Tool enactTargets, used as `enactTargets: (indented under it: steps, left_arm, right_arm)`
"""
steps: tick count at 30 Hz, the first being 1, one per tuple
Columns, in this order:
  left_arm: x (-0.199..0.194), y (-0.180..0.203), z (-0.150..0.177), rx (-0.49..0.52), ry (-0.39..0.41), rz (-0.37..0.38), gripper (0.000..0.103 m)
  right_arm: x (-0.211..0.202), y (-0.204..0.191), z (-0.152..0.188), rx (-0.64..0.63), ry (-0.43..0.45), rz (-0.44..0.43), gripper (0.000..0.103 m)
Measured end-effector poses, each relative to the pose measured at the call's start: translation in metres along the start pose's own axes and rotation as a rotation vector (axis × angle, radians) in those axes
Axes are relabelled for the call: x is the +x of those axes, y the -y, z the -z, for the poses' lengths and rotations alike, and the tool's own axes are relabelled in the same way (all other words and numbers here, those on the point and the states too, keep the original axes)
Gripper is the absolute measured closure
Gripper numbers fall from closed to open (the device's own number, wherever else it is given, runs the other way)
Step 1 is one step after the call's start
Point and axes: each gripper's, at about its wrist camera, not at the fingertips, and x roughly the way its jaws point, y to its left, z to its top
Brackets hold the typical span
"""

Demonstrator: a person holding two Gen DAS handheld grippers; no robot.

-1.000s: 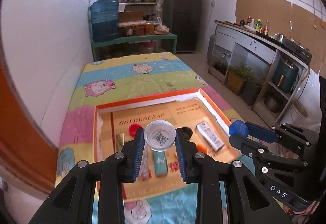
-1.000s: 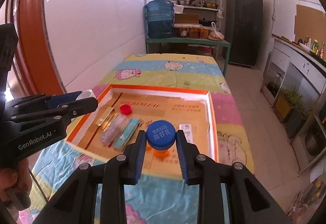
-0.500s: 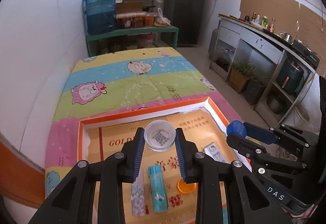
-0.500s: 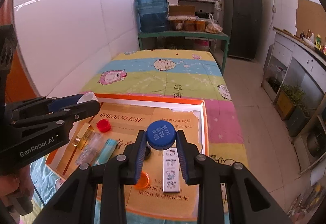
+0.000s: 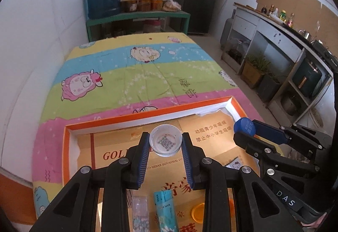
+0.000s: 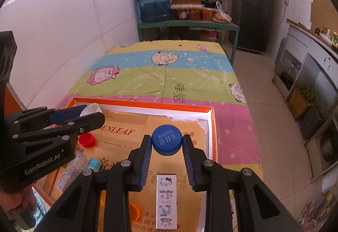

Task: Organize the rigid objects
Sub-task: 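Carry the white cap and blue cap over the tray with both grippers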

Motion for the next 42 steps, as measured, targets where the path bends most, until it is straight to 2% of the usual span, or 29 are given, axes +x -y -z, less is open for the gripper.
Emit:
enactTargets:
  steps: [8,24,31,42]
  left_arm:
    - [0.029,0.002,-0.001,0.008,-0.051,-0.013,0.072]
    - [0.050,0.003,0.002,0.019,-0.105,-0.041,0.072]
    - [0.065,-0.003,0.006,-0.003,-0.178,-0.011,0.072]
    - [0.064,-0.005,0.006,-0.018,-0.172,0.008,0.067]
  right_arm:
    - [0.023,0.004,-0.005,-0.004,-0.053,0.003,0.073]
    - [0.042,0.001,0.000,-0.021,-0.093,-0.004,0.073]
    - [0.048,0.002,0.003,-0.015,-0.110,-0.006,0.073]
    - [0.053,0.004,0.005,-0.001,-0.141,-0.013,0.072]
